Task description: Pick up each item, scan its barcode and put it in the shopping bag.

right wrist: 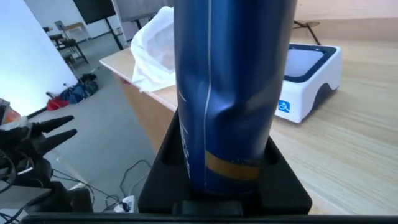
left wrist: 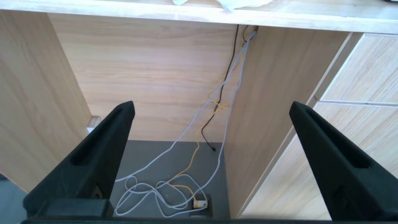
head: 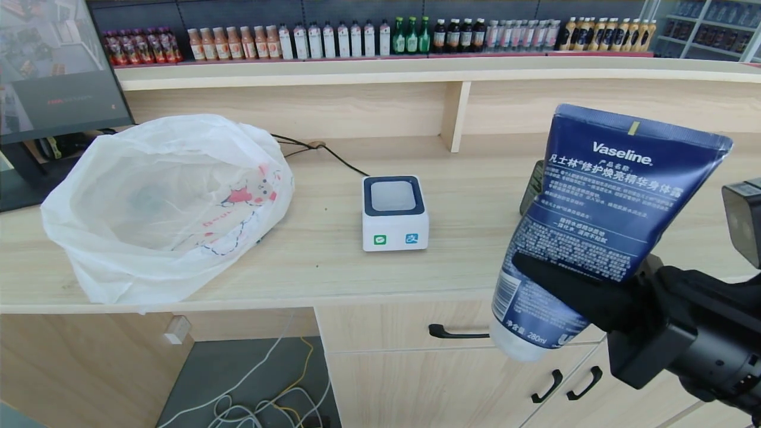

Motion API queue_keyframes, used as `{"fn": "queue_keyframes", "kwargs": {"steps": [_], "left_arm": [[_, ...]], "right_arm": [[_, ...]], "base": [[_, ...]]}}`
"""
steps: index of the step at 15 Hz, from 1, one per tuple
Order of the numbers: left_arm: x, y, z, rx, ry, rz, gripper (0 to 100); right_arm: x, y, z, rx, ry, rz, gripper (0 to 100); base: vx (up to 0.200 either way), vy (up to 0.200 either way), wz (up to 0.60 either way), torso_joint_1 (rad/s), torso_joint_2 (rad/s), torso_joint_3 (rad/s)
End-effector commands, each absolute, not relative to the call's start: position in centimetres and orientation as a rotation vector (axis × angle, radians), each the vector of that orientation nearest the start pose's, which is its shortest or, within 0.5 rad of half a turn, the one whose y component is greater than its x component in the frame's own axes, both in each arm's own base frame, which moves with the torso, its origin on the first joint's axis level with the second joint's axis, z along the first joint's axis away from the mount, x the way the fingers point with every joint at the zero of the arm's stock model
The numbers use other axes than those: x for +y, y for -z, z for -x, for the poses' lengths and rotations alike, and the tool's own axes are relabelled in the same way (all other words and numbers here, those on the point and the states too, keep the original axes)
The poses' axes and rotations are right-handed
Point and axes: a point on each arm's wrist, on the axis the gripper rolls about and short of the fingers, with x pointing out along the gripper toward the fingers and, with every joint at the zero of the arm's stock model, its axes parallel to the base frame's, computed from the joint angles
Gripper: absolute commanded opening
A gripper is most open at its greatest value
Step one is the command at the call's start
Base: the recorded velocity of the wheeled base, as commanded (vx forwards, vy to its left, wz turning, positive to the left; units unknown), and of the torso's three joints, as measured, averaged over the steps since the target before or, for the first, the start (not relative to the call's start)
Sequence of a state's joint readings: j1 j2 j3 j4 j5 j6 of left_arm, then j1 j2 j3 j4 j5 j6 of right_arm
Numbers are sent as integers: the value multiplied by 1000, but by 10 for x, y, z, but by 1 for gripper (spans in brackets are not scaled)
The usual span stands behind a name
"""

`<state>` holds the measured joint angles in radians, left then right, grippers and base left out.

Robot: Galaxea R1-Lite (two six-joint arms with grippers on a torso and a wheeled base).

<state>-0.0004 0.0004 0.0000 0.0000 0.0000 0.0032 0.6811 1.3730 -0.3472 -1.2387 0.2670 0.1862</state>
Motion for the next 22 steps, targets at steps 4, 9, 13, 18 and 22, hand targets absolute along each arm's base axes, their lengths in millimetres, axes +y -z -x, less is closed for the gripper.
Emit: {"fn": "queue_keyframes", "kwargs": {"steps": [4,9,13,18,22], "left_arm": [[0,-75,23,0,0,-3,100],[0,-75,23,0,2,-3,100],[0,-75,23,0,0,-3,100],[0,-75,23,0,0,-3,100],[0,-75,23,0,0,-3,100]], "right_arm": [[161,-198,-159,-90,-1070,-336,0],[178,-207,-144,-45,-1213,-519,0],[181,-212,-140,-27,-1315,-574,0],[191,-237,-149,-37,-1362,-711,0],[193,-245,-149,-19,-1418,-751,0]], "base": [[0,0,0,0,0,0],[0,0,0,0,0,0],[0,0,0,0,0,0],[0,0,0,0,0,0],[0,0,0,0,0,0]]}}
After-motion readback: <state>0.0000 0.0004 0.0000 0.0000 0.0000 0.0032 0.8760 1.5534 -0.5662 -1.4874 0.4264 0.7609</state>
